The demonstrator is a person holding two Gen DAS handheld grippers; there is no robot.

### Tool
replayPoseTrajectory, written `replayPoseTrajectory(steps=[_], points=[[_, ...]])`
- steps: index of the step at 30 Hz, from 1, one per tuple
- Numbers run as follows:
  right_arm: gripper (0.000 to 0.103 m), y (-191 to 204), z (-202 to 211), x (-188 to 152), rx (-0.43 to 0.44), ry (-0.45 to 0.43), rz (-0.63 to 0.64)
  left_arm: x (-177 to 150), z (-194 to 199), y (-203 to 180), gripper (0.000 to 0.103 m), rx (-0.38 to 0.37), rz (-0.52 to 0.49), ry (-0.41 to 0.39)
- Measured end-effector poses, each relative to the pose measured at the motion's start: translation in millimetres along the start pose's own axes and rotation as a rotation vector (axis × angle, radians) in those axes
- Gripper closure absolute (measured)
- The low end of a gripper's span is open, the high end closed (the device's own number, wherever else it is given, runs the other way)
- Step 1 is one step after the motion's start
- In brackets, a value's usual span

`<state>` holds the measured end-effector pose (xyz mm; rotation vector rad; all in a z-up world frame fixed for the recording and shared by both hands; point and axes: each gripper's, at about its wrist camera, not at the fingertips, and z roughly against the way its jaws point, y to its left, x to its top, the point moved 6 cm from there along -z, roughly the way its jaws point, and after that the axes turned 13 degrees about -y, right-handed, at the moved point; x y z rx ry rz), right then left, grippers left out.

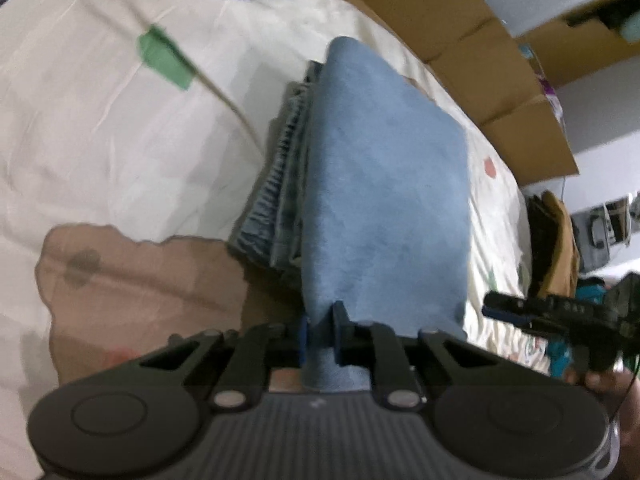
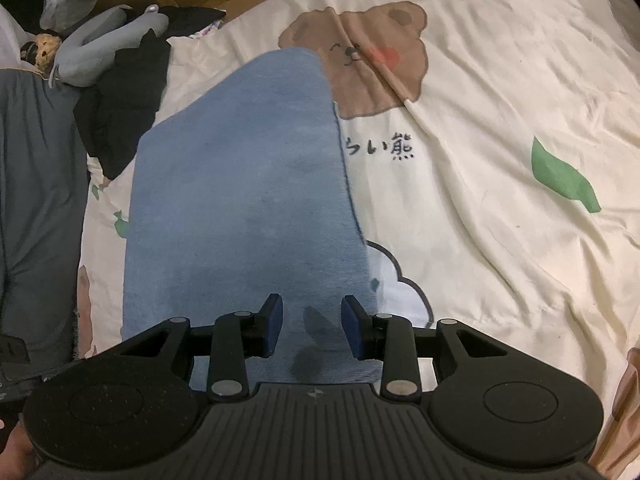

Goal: Fold clothes

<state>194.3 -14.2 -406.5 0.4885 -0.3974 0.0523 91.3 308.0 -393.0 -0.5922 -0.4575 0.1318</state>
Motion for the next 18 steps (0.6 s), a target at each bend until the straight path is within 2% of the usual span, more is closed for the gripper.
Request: replayPoseTrajectory(steps=[3, 5, 7, 10, 14, 18], points=[[0.063, -2.6, -2.8, -1.3, 0.008, -0.004, 0.002, 6.5, 2.5, -6.4, 0.084, 0.005, -0.023, -0.008], [0.063, -1.6, -5.4, -0.6, 0.02, -0.01, 0.009, 13.0, 5.4, -10.0, 0.081, 0.036, -0.073, -0.009], [0.063, -0.8, -8.2, 0.3, 0.026, -0.015, 0.019, 22.7, 9.3, -11.5, 0.079, 0.06, -0.135, -0.032], [0.063, -0.8, -13.6, 1.7, 0.019, -0.02, 0.04, 40.1, 8.5, -11.6, 0.075, 0.065, -0.162, -0.068], [0.063, -2.2, -20.2, 0.4, -0.001, -0.026, 0.054, 60.6, -7.1, -18.7, 0.075, 0.063, -0.195, -0.093], [0.064, -2.3, -24.1, -12.7, -0.025, -0.022, 0.087, 72.3, -32.1, -27.7, 0.074, 0.073, -0.241, -0.078]])
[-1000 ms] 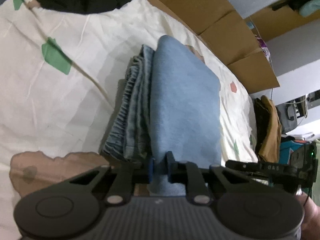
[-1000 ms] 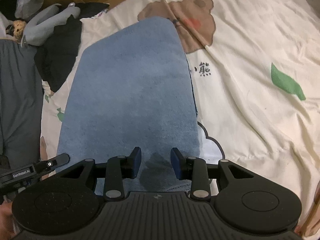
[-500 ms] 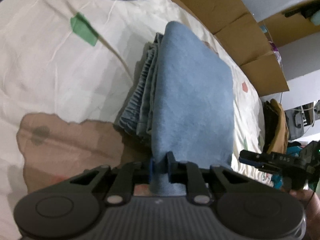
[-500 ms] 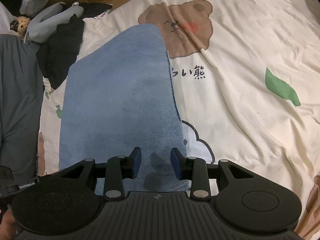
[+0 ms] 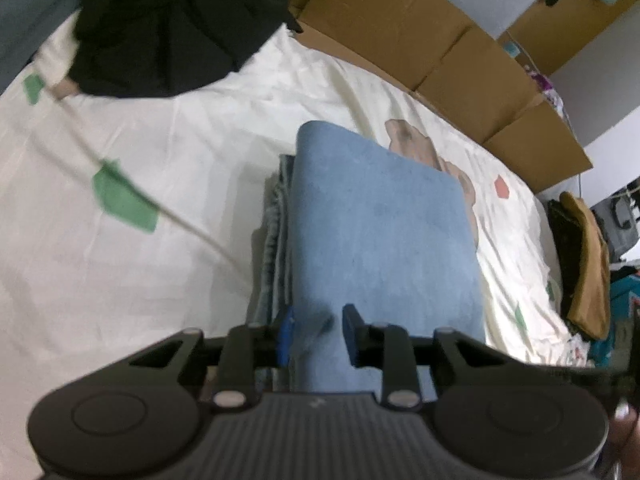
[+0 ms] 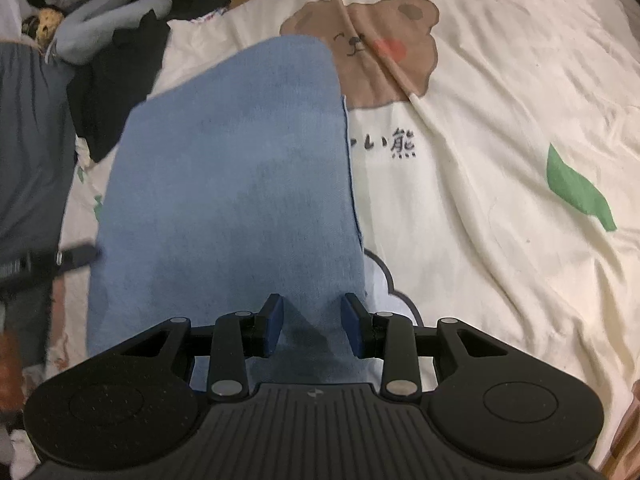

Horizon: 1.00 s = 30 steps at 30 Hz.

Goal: Fold clothes

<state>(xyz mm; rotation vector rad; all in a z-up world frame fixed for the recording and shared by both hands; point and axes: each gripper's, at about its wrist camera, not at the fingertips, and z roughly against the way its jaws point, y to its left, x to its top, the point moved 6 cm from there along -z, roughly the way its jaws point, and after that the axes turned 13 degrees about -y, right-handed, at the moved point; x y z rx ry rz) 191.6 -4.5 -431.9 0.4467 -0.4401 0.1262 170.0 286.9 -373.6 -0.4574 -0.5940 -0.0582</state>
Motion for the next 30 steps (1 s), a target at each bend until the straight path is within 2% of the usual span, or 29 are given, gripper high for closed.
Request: replayPoseTrajectory(steps=[6, 8, 12, 15, 18, 20, 22, 24, 27, 30], points=[[0.066, -4.7, 3.8, -25.5, -0.028, -0.025, -0.054, -2.9, -29.1, 2.3, 0.069, 0.045, -0.042, 0.037], [0.066, -2.5, 6.0, -29.5, -0.033, -0.036, -0.047, -3.9, -32.7, 6.2, 0.07, 0.071, -0.059, 0.027], [0.066, 6.4, 9.1, -36.9, -0.047, -0.014, 0.002, -3.7, -37.0, 12.2, 0.07, 0.072, -0.024, 0.035], [0.067, 10.9, 15.7, -34.8, -0.03, 0.033, 0.007, 1.0, -32.7, 9.3, 0.071, 0.076, -0.034, 0.04], [0.066, 9.0, 26.9, -21.7, 0.004, 0.012, -0.007, 4.4, -25.3, 5.5, 0.072, 0.054, -0.03, 0.053], [0.065, 5.2, 31.8, -11.4, 0.013, -0.016, -0.011, 6.1, -21.1, 7.0, 0.066, 0.045, -0.007, 0.051], [0.065, 1.7, 30.6, -1.1, 0.028, -0.035, -0.021, 6.6, -19.4, 7.2, 0.051, 0.025, 0.008, 0.044], [0.063, -1.8, 25.5, 9.6, 0.035, -0.05, -0.028, 4.6, -22.6, 6.3, 0.045, 0.005, 0.015, 0.05], [0.048, -4.4, 9.8, 24.8, 0.047, -0.066, -0.009, -1.3, -33.3, 6.2, 0.042, -0.015, 0.021, 0.074], [0.046, -11.1, -7.9, 34.0, 0.053, -0.063, -0.003, -7.7, -45.4, 9.4, 0.032, -0.033, 0.024, 0.09]])
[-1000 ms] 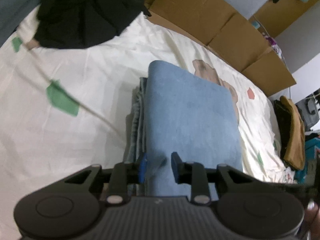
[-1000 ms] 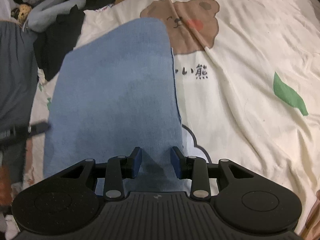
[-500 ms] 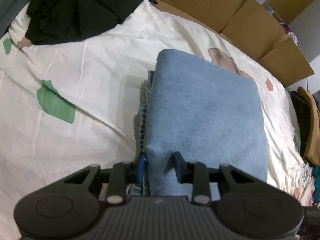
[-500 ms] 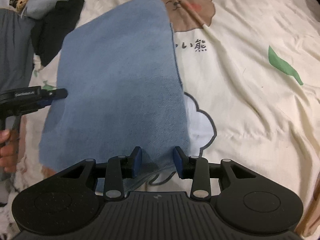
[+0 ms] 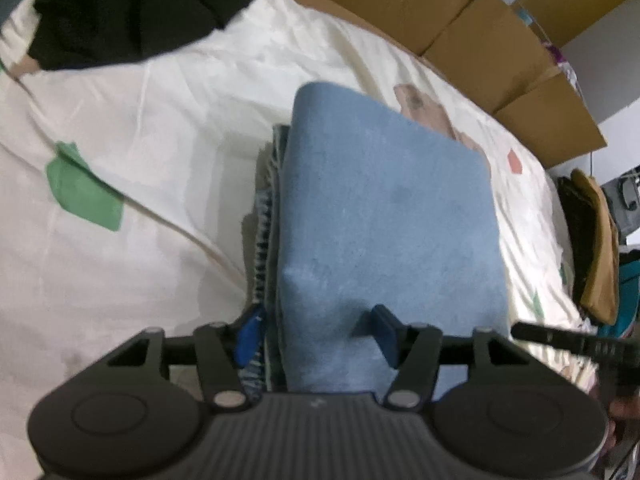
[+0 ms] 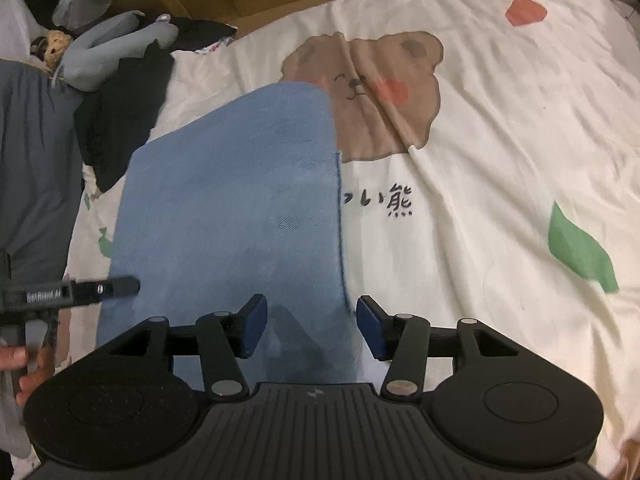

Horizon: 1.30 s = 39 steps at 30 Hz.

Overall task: Fold clothes
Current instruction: 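Grasp the folded towel and jeans stack with both grippers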

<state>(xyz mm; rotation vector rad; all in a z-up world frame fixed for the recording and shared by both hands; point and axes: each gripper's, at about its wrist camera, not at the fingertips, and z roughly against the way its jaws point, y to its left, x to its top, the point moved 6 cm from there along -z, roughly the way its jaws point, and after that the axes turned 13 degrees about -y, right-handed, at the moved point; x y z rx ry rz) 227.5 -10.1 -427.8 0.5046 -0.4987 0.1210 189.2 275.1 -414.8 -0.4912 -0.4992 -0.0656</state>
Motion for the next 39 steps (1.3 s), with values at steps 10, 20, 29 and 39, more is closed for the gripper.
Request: replayPoseTrajectory(steps=[10, 20, 29, 39], points=[[0.046, -7.1, -39.3, 5.2, 0.084, 0.027, -0.043, -3.3, -31.6, 17.1, 0.011, -0.122, 0.112, 0.023], [0.067, -0.3, -38.9, 16.3, 0.21, 0.069, -0.044, 8.9, -25.2, 16.6, 0.034, -0.185, 0.067, 0.031], [0.045, 1.2, -70.3, 8.8, 0.224, 0.107, -0.054, 11.7, -47.5, 16.9, 0.013, -0.224, 0.116, 0.031], [0.075, 13.5, -50.7, 19.3, 0.305, 0.073, -0.027, 18.6, -40.5, 9.2, 0.036, -0.247, 0.085, 0.035]])
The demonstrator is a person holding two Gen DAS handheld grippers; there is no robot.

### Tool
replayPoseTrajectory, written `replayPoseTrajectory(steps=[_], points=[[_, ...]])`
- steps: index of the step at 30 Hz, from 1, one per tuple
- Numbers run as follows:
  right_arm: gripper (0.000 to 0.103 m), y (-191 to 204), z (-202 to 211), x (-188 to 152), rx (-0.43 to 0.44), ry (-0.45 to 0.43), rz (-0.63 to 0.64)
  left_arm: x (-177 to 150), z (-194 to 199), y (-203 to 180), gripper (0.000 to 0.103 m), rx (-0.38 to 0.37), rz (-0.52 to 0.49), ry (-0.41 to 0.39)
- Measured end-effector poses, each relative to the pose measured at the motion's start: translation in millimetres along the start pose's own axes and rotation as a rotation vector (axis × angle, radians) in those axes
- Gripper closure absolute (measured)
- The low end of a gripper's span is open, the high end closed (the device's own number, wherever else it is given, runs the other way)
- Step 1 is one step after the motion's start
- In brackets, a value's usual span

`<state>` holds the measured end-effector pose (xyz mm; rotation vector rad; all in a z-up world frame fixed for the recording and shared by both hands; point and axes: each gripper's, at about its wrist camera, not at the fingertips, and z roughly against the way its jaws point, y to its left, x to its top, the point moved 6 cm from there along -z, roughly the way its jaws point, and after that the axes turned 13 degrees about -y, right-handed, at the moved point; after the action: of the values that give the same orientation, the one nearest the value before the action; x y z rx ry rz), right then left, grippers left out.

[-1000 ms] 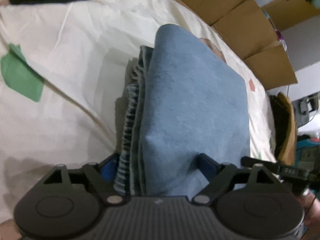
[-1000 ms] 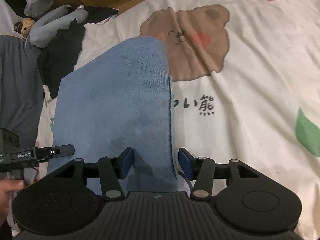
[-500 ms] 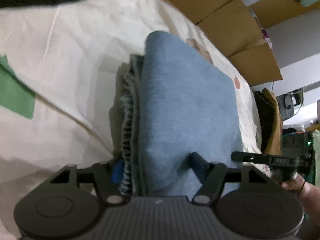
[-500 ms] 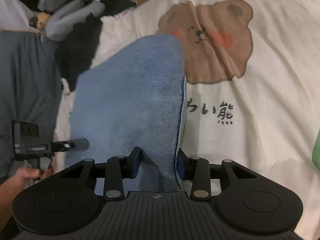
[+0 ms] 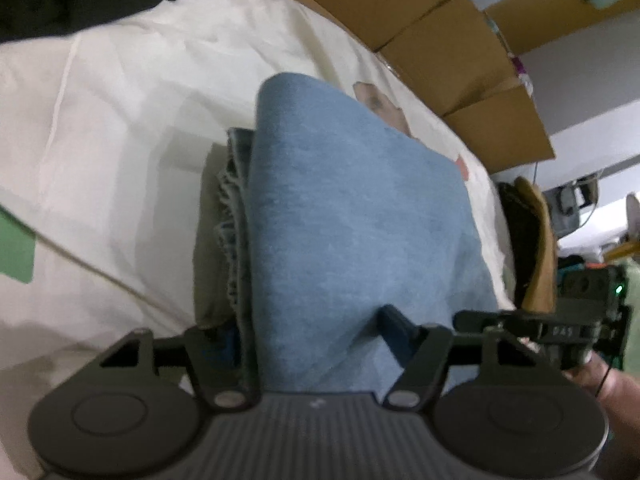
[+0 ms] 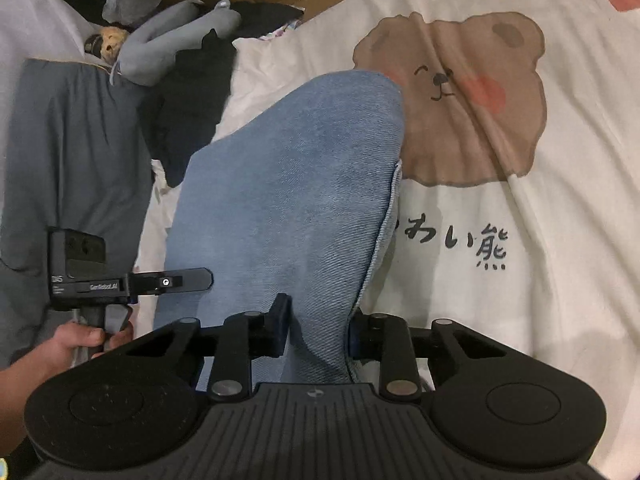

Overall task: Fold clothes
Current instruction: 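Grasp the folded towel and jeans stack with both grippers, then lift the stacked towel and jeans with both grippers toward the cardboard box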

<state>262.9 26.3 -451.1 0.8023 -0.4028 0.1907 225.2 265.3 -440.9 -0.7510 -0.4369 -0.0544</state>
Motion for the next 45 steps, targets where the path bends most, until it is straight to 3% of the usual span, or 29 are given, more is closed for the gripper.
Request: replayPoseTrajectory(steps=[3, 4, 9, 12, 14, 16, 21, 39, 45], points=[[0.07, -9.7, -8.0, -3.7, -0.029, 0.01, -0.037, -2.9, -6.1, 3.6, 0.029, -0.003, 0.006, 0.013], [0.064, -13.4, -12.0, -5.3, -0.045, 0.014, -0.05, -3.2, -9.1, 5.7, 0.025, -0.01, 0.016, 0.017], [0.056, -17.8, -31.9, -12.4, -0.053, 0.024, -0.083, -1.5, -19.0, 11.0, 0.022, -0.043, 0.096, -0.024], [0.063, -10.5, -32.5, -8.1, -0.064, 0.034, -0.052, 0.3, -16.9, 10.4, 0.033, -0.04, 0.116, -0.021], [0.075, -5.6, -27.5, -5.5, -0.05, 0.032, -0.026, 1.9, -13.9, 8.3, 0.04, -0.04, 0.109, -0.016], [0.08, -0.5, -20.6, -2.8, -0.036, 0.025, -0.013, 3.2, -10.0, 2.8, 0.046, -0.037, 0.098, -0.015], [0.083, 12.6, -3.5, 1.4, -0.052, 0.003, 0.042, 4.9, 0.2, -15.4, 0.053, -0.028, 0.067, -0.026], [0.083, 25.8, 101.4, 54.2, -0.124, -0.047, 0.117, 29.3, -8.1, -111.7, 0.054, -0.085, 0.094, -0.082], [0.083, 34.9, 134.5, 82.7, -0.133, -0.044, 0.133, 46.4, 9.4, -136.0, 0.054, -0.12, 0.082, -0.094]])
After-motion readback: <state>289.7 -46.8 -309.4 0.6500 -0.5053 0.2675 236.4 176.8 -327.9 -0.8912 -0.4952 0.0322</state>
